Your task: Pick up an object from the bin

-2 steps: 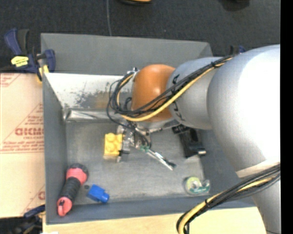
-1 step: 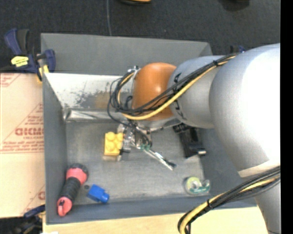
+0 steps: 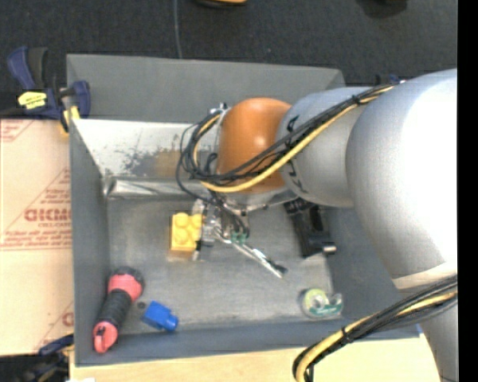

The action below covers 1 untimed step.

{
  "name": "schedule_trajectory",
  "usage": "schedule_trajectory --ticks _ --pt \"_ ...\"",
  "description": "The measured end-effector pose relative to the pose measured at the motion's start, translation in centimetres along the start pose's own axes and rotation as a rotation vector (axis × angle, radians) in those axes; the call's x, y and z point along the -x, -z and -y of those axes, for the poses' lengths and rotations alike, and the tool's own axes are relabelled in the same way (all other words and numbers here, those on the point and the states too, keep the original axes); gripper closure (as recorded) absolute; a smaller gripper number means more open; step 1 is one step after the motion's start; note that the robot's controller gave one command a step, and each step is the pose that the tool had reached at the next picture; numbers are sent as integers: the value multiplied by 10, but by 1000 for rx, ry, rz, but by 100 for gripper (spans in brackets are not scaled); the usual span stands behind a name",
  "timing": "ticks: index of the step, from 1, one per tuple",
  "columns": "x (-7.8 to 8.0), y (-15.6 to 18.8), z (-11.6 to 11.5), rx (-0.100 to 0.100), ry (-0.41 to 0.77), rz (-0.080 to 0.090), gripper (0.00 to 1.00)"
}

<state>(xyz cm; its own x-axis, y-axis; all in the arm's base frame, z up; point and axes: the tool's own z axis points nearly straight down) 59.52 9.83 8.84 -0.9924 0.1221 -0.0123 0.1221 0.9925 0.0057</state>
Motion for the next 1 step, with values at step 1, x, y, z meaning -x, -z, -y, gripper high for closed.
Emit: schedule_trajectory --ticks 1 --pt "-2 40 1 -2 -1 -9 100"
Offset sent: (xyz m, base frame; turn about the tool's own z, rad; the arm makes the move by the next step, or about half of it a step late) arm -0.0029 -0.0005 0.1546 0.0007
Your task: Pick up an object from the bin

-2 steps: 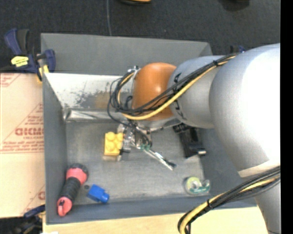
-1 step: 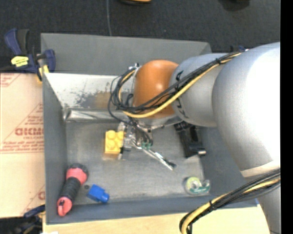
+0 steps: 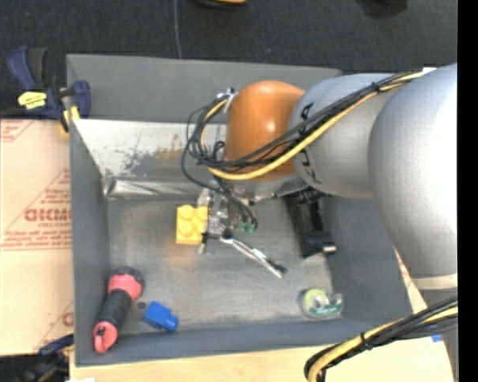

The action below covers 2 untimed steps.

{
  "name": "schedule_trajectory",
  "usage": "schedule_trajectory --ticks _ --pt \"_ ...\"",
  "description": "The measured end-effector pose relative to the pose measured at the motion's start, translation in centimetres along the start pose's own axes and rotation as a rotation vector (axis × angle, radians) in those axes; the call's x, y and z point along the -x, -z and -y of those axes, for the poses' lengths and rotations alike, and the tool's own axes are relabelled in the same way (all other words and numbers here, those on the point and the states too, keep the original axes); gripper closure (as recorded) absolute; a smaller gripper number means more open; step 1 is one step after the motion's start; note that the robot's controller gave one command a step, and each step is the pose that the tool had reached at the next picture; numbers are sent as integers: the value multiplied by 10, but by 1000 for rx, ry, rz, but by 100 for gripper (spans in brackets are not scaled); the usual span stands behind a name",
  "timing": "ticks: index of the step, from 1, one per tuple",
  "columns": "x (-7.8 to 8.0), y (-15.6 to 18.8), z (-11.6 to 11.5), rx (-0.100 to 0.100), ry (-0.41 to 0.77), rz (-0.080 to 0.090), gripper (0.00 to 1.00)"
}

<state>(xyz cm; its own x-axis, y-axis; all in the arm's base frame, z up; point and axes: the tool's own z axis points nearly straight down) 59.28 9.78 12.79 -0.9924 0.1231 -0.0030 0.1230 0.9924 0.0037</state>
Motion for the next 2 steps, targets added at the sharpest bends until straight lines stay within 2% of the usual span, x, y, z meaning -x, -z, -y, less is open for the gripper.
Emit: schedule_trajectory --ticks 2 --pt "3 69 -1 3 -1 10 100"
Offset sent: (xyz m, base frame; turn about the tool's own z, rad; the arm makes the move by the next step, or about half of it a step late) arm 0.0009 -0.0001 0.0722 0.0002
